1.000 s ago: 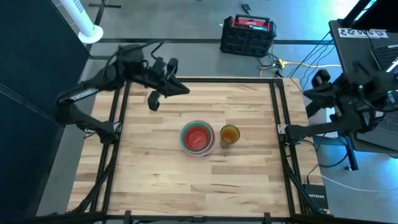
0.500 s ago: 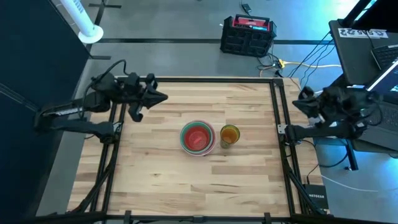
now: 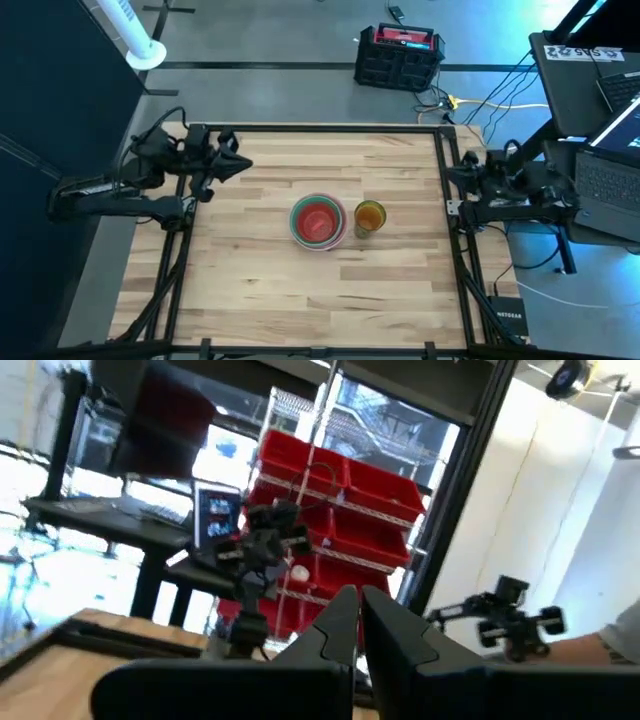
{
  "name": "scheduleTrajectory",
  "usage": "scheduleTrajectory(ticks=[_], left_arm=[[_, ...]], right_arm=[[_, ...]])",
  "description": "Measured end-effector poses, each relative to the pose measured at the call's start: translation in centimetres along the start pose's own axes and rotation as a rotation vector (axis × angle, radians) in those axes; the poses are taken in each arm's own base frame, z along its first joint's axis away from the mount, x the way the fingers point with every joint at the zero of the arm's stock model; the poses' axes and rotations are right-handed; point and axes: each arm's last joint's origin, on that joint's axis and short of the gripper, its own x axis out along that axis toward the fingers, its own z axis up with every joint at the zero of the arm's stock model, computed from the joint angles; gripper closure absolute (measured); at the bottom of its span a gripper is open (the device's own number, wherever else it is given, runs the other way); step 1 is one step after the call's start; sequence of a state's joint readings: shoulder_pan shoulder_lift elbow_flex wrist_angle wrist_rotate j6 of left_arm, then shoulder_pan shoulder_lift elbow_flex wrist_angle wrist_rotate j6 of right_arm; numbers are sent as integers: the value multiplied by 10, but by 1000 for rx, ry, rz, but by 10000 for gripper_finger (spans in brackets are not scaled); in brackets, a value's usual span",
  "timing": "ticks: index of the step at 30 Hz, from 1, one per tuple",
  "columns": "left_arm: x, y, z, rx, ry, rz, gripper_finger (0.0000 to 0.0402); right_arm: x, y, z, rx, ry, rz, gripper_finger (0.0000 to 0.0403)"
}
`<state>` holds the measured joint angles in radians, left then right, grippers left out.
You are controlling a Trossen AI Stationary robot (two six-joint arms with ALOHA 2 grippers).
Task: Nest bowls inside each other
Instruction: Return to Home Position
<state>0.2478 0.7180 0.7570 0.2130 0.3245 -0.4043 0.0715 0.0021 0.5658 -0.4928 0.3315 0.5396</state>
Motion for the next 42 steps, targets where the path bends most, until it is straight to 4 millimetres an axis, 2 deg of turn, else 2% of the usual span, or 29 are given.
scheduleTrajectory(ticks=[3, 6, 14, 21, 31, 42], left_arm=[[-2, 0, -2, -11, 30, 13, 401], [-5, 4, -13, 22, 149, 59, 401], [-4, -4, -17, 34, 173, -1, 401], [-3, -11, -19, 45, 189, -56, 401], [-6, -16, -18, -3, 187, -78, 401], [-6, -16, -18, -66, 185, -59, 401]], right_arm=[[3, -7, -12, -29, 59, -87, 402], [15, -8, -24, -15, 38, -30, 402], [40, -15, -57, 12, -22, 125, 402], [52, -25, -88, 23, -74, 257, 402], [54, -31, -104, -51, 94, 250, 402], [55, -34, -111, -121, 98, 294, 402]])
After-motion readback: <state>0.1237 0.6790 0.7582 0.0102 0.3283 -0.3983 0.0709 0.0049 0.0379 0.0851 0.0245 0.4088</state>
